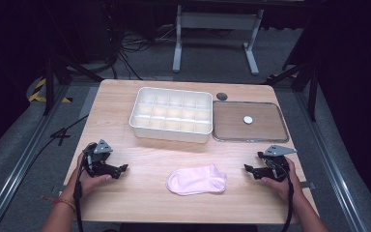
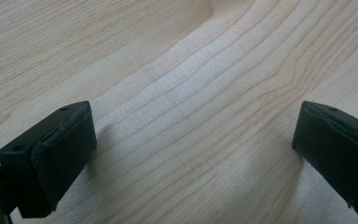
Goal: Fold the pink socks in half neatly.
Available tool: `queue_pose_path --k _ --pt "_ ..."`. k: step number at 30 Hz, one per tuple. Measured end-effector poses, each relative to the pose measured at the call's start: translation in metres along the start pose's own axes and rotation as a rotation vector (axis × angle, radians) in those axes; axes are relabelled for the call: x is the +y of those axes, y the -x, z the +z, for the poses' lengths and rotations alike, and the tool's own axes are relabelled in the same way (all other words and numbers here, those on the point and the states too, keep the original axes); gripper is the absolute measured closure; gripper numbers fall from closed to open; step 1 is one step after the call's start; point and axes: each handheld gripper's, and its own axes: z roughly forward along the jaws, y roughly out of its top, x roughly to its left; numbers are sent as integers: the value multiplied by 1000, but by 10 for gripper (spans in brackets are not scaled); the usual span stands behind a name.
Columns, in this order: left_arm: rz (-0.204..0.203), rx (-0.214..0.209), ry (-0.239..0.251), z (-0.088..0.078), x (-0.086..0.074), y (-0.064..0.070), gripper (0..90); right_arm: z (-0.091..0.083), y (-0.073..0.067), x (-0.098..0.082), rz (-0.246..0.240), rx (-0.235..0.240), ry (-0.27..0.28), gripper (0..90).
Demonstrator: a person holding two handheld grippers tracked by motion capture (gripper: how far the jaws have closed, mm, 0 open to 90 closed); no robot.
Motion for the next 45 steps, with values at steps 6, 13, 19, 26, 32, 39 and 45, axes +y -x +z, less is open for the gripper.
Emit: queue_pose_path --k 6,13,19,26,32,39,45 --pt "3 6 0 0 0 0 0 0 0 0 4 -3 1 199" --pt "6 15 6 0 0 0 2 0 -1 0 9 -8 2 199" --pt "-1 18 -4 0 1 1 2 -1 0 0 7 -6 -1 199" --pt "7 25 4 -1 0 1 2 -5 -2 2 38 7 -8 257" --pt "2 26 3 -1 0 2 2 -7 -9 7 9 23 3 297" --pt "4 28 3 -1 0 2 2 -13 -23 16 -42 25 73 370" --pt "5 29 2 -1 0 2 2 -14 -34 23 -62 41 103 398"
